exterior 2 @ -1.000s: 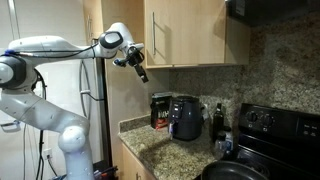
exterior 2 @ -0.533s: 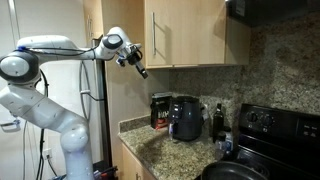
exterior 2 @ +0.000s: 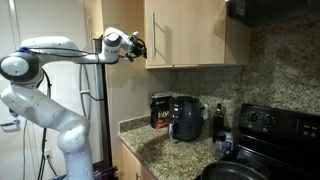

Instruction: Open the right door of the top cabinet

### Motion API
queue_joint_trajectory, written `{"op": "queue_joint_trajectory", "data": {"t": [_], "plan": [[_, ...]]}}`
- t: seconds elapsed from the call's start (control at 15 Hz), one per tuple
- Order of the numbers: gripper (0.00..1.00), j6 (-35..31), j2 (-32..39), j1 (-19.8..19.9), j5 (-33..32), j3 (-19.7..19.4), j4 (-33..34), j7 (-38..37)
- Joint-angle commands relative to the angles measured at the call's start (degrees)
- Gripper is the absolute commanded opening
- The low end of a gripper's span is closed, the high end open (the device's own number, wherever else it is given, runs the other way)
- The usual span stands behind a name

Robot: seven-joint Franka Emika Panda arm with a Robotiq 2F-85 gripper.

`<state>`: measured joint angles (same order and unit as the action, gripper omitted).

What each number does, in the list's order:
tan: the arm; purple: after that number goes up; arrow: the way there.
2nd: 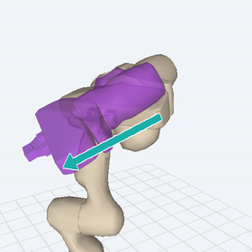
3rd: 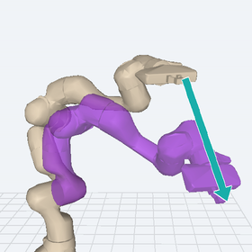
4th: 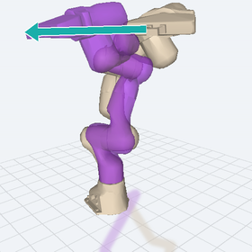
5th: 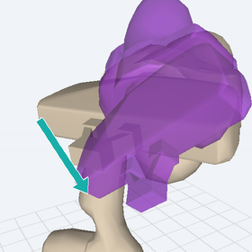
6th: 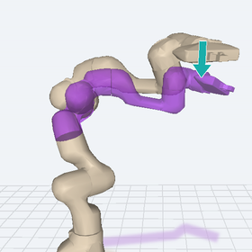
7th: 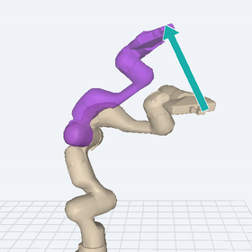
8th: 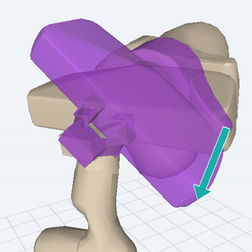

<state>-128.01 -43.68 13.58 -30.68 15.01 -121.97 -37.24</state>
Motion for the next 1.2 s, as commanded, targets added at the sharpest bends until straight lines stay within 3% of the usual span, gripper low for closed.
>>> {"op": "queue_joint_trajectory", "data": {"t": [0.0,0.27,0.47,0.73,1.0,1.13], "plan": [[1.0,-8.6,-1.6,6.2,-6.7,-0.4,-1.1,-5.5],[1.0,-12.6,-6.3,11.6,-13.6,-2.1,-3.0,-15.1],[1.0,-10.7,-11.0,13.4,-16.7,-5.3,-5.2,-20.8],[1.0,-8.8,-17.3,15.1,-17.6,-14.7,-9.7,-22.4],[1.0,-7.8,-19.5,18.3,-16.5,-26.4,-12.6,-21.7],[1.0,-7.6,-19.5,15.6,-12.5,-32.2,-15.5,-18.9]]}}
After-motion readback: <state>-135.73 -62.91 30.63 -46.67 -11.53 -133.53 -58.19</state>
